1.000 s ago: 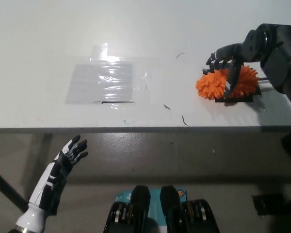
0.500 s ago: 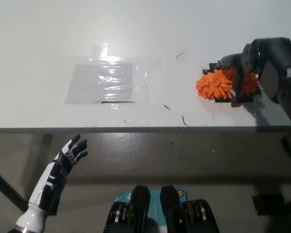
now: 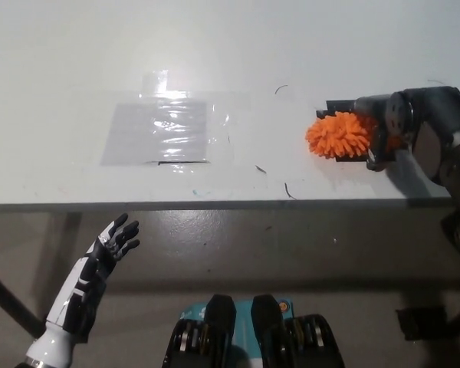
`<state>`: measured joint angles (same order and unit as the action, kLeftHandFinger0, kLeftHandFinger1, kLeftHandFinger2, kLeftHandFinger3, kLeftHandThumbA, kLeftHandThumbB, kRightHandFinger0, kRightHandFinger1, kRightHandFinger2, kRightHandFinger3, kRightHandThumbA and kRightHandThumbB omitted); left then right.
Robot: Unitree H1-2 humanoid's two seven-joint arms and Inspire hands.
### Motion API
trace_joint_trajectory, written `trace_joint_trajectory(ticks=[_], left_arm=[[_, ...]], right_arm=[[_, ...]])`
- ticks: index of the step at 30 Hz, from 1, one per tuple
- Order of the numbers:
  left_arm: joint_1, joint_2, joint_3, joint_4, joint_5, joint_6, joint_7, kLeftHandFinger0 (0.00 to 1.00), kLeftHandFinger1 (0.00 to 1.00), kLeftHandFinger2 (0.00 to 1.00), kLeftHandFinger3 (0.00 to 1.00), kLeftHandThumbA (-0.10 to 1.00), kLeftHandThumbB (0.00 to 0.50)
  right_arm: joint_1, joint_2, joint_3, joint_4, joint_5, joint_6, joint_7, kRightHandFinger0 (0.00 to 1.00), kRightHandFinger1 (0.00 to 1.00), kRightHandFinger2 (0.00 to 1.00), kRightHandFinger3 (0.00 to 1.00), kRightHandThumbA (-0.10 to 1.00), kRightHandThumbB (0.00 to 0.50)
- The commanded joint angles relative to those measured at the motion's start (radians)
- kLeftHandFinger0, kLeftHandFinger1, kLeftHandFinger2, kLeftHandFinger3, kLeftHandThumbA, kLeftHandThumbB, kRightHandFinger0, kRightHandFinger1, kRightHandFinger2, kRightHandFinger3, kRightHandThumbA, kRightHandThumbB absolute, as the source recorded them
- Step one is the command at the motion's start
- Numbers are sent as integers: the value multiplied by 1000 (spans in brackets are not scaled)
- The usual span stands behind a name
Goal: The robot uses it right hand to pick up an extended orange duster kept in the middle of the desk and presses its handle against the desk to collapse it
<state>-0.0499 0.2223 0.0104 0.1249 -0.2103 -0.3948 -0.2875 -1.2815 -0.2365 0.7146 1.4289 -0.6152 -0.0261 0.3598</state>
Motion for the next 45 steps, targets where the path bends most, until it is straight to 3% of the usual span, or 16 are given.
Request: trace_joint_trajectory(ticks=[1,3,4,6,9,12,15,18,23,28,32,34,37,39,42,45], left_arm=[[-22,13,7,-27,-14,-29,-13,1000,1000,1000,1000,1000,276],[-33,16,12,-21,-12,-37,-11,1000,1000,1000,1000,1000,265],[-23,16,10,-30,-7,-33,-9,1000,1000,1000,1000,1000,267],[-18,17,8,-36,-5,-28,-9,1000,1000,1000,1000,1000,270],[-25,21,7,-33,-11,-18,-15,1000,1000,1000,1000,1000,273],[-23,20,8,-36,-11,1,-10,1000,1000,1000,1000,997,292],[-22,20,9,-36,-10,5,-8,1000,1000,1000,1000,991,292],[-13,25,7,-38,-15,7,-16,1000,1000,1000,1000,977,279],[-10,22,9,-33,-9,-5,-11,1000,1000,1000,1000,979,273],[0,23,6,-31,-7,-14,-15,1000,1000,1000,1000,982,256],[-17,17,0,-23,-12,3,-16,1000,1000,1000,1000,972,278],[-14,20,2,-27,-19,10,-18,1000,1000,1000,1000,981,287],[-6,18,3,-32,-13,5,-15,1000,1000,1000,1000,985,278],[-8,19,5,-32,-11,3,-13,1000,1000,1000,1000,984,274],[-7,22,10,-31,-19,-3,-16,1000,1000,1000,1000,982,273],[-9,22,12,-32,-17,1,-13,1000,1000,1000,1000,980,279]], right_arm=[[7,-36,-72,-25,20,-168,-488,0,332,691,614,-100,164],[5,-50,-92,-27,31,-203,-526,140,538,898,833,-100,147],[9,-53,-86,-28,22,-199,-536,148,545,884,836,-100,131],[11,-56,-84,-28,14,-199,-547,99,484,776,742,-100,127],[5,-64,-104,-25,27,-205,-555,67,457,749,697,-100,116],[5,-74,-121,-24,35,-217,-567,130,505,783,761,-100,107],[7,-75,-128,-22,30,-225,-578,129,500,776,765,-100,109],[15,-83,-156,-18,44,-224,-572,110,537,837,894,-100,109],[14,-110,-196,-21,55,-276,-630,70,480,790,867,-100,106],[-8,-124,-284,-40,109,-308,-628,104,509,848,874,-100,112],[-60,-140,-342,-63,117,-320,-621,110,524,869,867,-100,106],[-80,-142,-355,-68,115,-371,-651,5,427,785,810,-100,140],[-126,-141,-372,-74,114,-374,-664,0,405,781,824,-100,122],[-147,-137,-380,-73,118,-370,-662,0,351,735,718,-100,127],[-205,-116,-429,-89,156,-339,-675,0,366,798,840,-100,109],[-256,-91,-542,-99,262,-383,-673,0,327,736,730,-100,146]])
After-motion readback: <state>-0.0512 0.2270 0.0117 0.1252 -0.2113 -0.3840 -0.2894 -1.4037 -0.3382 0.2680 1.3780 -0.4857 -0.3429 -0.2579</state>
